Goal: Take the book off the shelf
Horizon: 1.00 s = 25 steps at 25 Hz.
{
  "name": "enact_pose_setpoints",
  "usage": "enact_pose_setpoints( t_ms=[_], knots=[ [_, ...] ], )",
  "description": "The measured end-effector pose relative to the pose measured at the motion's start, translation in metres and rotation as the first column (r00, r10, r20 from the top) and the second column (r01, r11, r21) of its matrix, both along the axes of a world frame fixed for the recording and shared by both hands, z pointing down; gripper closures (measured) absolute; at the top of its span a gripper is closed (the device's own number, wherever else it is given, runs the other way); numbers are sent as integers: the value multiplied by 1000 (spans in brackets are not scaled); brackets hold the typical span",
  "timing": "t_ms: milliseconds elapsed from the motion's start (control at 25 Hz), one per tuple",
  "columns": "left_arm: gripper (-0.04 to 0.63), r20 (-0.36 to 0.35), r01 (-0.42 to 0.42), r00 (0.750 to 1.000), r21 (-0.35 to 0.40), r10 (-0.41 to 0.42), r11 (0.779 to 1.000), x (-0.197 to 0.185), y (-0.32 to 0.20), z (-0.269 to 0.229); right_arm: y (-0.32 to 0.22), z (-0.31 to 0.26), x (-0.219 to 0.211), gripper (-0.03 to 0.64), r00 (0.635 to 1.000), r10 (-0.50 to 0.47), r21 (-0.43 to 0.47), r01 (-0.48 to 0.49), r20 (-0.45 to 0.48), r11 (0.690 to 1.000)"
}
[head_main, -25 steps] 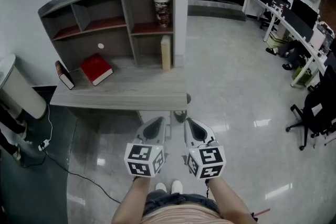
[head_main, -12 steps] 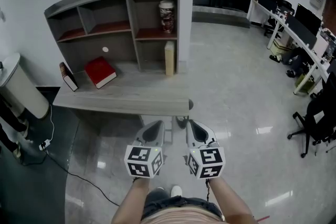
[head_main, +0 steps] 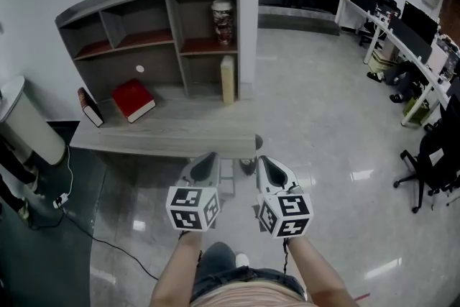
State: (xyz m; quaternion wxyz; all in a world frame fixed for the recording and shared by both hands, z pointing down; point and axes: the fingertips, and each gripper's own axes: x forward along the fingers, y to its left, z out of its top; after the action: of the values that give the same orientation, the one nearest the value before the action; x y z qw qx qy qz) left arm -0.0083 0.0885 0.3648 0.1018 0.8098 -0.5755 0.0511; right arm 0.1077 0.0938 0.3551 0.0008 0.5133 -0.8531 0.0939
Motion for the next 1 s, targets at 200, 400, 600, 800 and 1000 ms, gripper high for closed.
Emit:
enact_pose_setpoints(
  t_ms=[200, 400, 600, 800, 1000],
  knots=[
    [581, -3, 0, 1000, -7, 0, 1000, -2, -20, 0, -12, 2, -3, 612, 1000, 2, -8, -2, -17, 1000],
    [581, -5, -12, 1000, -29, 12, 1000, -6, -50, 9, -38, 11, -2, 612, 999, 34, -38, -34, -16, 999],
    [581, -10, -34, 999, -51, 33, 998, -14, -91, 19, -73, 17, -9, 612, 998, 55, -55, -56, -21, 997],
    [580, 5, -45, 999, -64, 46, 997, -27, -142, 25, -121, 22, -23, 612, 997, 74, -74, -76, -30, 994],
    [580, -17, -54, 998, -85, 52, 995, -42, -186, 29, -161, 27, -41, 612, 995, 87, -96, -91, -42, 991]
  ],
)
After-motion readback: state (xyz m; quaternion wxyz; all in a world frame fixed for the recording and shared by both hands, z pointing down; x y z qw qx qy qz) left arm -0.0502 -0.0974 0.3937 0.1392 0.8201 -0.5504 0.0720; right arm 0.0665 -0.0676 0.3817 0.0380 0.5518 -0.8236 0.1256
